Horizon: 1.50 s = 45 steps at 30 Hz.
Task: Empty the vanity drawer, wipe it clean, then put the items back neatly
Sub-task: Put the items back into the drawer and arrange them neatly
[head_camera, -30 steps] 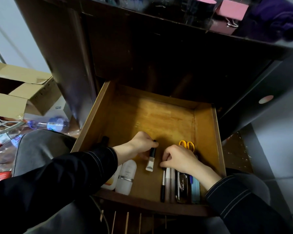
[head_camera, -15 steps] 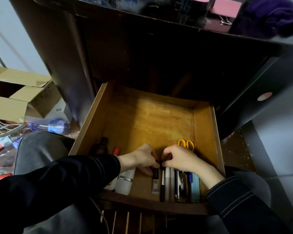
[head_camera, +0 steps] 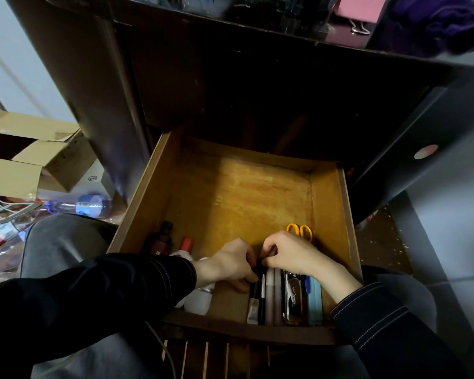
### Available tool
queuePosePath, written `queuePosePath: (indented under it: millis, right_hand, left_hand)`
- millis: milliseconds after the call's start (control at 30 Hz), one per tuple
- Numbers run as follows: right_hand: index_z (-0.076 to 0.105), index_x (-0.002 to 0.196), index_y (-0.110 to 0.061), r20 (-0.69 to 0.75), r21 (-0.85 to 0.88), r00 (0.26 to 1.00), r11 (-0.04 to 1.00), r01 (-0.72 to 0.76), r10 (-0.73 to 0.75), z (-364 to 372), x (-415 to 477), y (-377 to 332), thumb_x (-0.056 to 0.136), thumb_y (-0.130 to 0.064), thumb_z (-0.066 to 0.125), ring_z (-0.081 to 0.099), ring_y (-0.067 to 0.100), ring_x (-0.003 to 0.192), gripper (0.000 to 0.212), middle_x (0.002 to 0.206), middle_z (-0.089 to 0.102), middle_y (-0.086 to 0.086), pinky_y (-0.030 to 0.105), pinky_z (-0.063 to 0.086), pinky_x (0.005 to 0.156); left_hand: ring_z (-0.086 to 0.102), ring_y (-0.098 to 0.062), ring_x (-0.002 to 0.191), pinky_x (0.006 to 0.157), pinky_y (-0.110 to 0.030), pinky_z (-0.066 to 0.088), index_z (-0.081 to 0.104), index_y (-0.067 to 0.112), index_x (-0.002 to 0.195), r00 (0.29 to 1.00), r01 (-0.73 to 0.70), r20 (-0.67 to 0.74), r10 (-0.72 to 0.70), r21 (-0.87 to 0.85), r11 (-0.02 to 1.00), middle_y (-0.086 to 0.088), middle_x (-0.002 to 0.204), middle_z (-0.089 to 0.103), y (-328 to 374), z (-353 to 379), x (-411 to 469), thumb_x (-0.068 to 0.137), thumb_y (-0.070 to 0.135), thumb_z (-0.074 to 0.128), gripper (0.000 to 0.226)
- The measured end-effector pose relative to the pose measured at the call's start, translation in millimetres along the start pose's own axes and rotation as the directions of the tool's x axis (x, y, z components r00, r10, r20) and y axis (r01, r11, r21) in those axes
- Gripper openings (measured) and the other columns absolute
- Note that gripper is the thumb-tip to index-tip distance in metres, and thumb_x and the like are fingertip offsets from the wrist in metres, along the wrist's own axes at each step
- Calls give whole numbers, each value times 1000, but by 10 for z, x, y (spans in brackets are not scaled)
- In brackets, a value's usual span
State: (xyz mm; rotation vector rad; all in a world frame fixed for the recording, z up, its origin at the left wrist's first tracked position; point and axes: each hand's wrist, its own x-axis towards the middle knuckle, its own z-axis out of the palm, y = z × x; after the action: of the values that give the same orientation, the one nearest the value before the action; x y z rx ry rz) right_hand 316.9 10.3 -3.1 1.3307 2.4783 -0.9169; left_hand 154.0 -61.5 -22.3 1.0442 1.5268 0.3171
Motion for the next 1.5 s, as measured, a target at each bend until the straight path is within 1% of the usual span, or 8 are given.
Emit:
queuePosePath:
  millis: [533,667,833,967,1133,1367,1433,1500]
  right_hand:
    - [70,73,-26,0,-12,1000,999,-31,31,-13,-18,-29,86,-31,69,66,18,71,14,73,70,-2,43,54,63]
    - [69,74,-19,-48,35,999,999,-16,18,-37,-51,-32,92,-35,62,64,23,70,25,72,69,3,40,48,58]
    - [73,83,-28,-100,56,992,996,-67,72,-180,-186,-103,95,-37,61,66,11,79,19,82,71,-10,44,58,76]
    - [70,92,-33,-230,40,970,997,-70,78,-438,-426,-259,98,-37,57,67,8,87,15,91,71,-15,36,59,76]
    - [67,117,-27,-599,-3,800,999,34,-29,-979,-819,-661,101,-29,57,61,2,96,19,106,65,-13,21,52,80]
    - [66,103,-28,-961,-69,233,944,323,-150,-2057,-1111,-1302,92,-16,63,60,6,83,17,98,59,-18,13,43,65]
    - [56,120,-27,-973,-15,218,967,254,-72,-2314,-1009,-1346,90,-24,65,60,5,88,32,113,55,-15,13,41,65]
    - [38,144,-24,-932,151,351,975,165,85,-2553,-865,-1342,88,-38,71,62,14,108,66,138,49,-2,25,46,75]
  left_hand:
    - [73,-35,73,72,-51,62,61,5,94,999,-36,31,34,77,996,-28,94,72,4,-21,10,83,1,77,20]
    - [73,-32,70,69,-47,63,61,8,96,999,-37,32,34,80,996,-27,94,72,6,-43,5,83,3,78,22]
    - [70,-22,58,59,-38,63,61,11,94,997,-67,30,65,67,995,-21,89,73,63,-136,-78,85,6,77,19]
    - [64,-17,54,49,-28,54,64,6,101,973,-214,-69,220,79,974,-20,85,74,294,-330,-272,91,21,72,20]
    - [64,-19,58,48,-29,49,66,6,102,835,-470,-256,486,127,874,-12,86,73,731,-643,-718,96,24,66,20]
    - [63,-10,59,58,-31,55,68,25,90,447,-729,-423,788,338,595,3,78,70,1543,-1290,-1519,94,27,65,6]
    - [64,-12,63,61,-34,56,67,29,89,360,-739,-439,823,405,539,7,78,69,1739,-1412,-1684,94,30,64,6]
    - [63,-10,67,63,-34,56,66,31,89,280,-719,-450,848,487,495,10,79,68,1918,-1517,-1780,93,30,64,5]
